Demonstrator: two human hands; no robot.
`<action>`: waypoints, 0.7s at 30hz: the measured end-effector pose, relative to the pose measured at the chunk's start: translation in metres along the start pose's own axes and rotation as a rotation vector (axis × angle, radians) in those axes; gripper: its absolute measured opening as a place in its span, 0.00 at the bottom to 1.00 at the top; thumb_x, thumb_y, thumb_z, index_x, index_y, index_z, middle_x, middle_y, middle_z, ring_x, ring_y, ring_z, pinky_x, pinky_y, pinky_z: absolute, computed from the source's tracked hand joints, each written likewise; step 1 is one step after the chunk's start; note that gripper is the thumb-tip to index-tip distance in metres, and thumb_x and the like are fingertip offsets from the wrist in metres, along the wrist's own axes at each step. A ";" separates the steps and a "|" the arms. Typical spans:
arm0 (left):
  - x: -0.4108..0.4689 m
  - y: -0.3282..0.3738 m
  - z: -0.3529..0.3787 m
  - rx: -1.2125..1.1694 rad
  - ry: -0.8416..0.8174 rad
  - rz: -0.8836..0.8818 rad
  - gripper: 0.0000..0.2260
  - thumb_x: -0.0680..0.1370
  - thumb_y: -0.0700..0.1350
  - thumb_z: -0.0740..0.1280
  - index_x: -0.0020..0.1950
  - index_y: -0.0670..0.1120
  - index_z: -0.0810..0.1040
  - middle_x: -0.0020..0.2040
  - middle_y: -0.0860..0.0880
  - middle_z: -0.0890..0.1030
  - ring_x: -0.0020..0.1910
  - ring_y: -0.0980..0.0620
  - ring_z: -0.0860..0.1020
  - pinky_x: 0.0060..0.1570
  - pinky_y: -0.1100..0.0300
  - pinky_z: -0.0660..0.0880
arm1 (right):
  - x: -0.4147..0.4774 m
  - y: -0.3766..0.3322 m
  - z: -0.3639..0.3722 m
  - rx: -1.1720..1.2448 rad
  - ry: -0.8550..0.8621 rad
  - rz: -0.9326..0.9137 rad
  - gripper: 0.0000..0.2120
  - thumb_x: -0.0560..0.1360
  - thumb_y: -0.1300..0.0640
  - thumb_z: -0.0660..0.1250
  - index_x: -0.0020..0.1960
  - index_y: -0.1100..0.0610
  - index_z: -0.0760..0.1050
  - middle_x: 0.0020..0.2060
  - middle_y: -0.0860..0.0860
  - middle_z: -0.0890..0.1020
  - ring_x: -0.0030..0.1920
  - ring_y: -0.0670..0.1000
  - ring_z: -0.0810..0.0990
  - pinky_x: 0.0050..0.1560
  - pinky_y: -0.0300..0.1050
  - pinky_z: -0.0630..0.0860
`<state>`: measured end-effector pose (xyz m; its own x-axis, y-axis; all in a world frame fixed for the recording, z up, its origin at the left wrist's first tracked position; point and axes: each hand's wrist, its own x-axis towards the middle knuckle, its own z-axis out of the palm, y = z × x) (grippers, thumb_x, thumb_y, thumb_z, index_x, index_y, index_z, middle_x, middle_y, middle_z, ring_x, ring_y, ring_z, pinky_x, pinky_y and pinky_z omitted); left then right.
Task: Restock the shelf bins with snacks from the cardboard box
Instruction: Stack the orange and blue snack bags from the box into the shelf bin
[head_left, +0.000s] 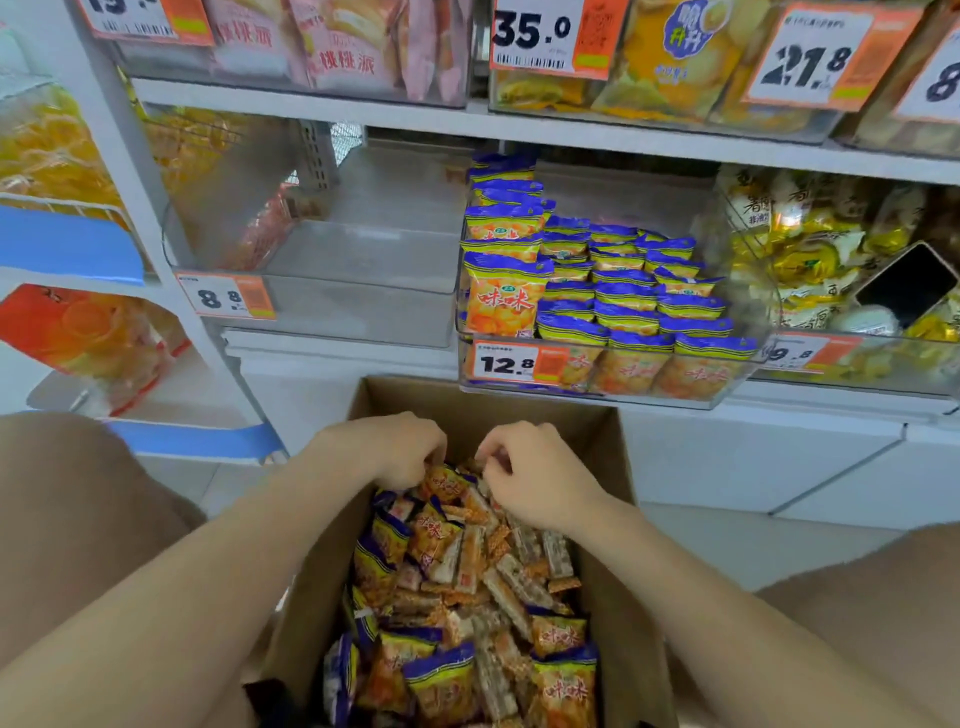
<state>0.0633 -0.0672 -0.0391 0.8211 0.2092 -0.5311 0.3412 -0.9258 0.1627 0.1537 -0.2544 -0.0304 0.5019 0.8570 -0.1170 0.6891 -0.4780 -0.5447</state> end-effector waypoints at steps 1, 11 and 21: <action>0.011 -0.003 0.010 0.004 -0.003 -0.031 0.16 0.83 0.40 0.64 0.69 0.52 0.78 0.62 0.49 0.82 0.55 0.49 0.80 0.56 0.52 0.80 | 0.005 0.007 0.009 0.006 -0.015 0.042 0.14 0.81 0.60 0.62 0.61 0.53 0.84 0.44 0.44 0.83 0.46 0.44 0.81 0.53 0.44 0.81; 0.082 -0.029 0.101 -0.253 -0.053 -0.255 0.34 0.81 0.35 0.64 0.84 0.41 0.53 0.81 0.37 0.57 0.79 0.33 0.61 0.77 0.44 0.64 | 0.042 0.063 0.103 0.079 -0.321 0.211 0.18 0.84 0.58 0.62 0.74 0.57 0.75 0.66 0.55 0.80 0.64 0.55 0.80 0.58 0.41 0.74; 0.098 -0.044 0.125 -0.349 0.031 -0.289 0.11 0.78 0.34 0.68 0.59 0.42 0.77 0.63 0.43 0.78 0.63 0.41 0.78 0.61 0.52 0.78 | 0.051 0.078 0.172 0.240 -0.167 0.350 0.08 0.78 0.51 0.75 0.50 0.53 0.78 0.44 0.48 0.82 0.47 0.52 0.81 0.48 0.49 0.79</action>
<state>0.0720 -0.0454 -0.2023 0.6808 0.4581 -0.5715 0.6880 -0.6676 0.2845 0.1433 -0.2143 -0.2215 0.5784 0.6805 -0.4499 0.3421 -0.7030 -0.6235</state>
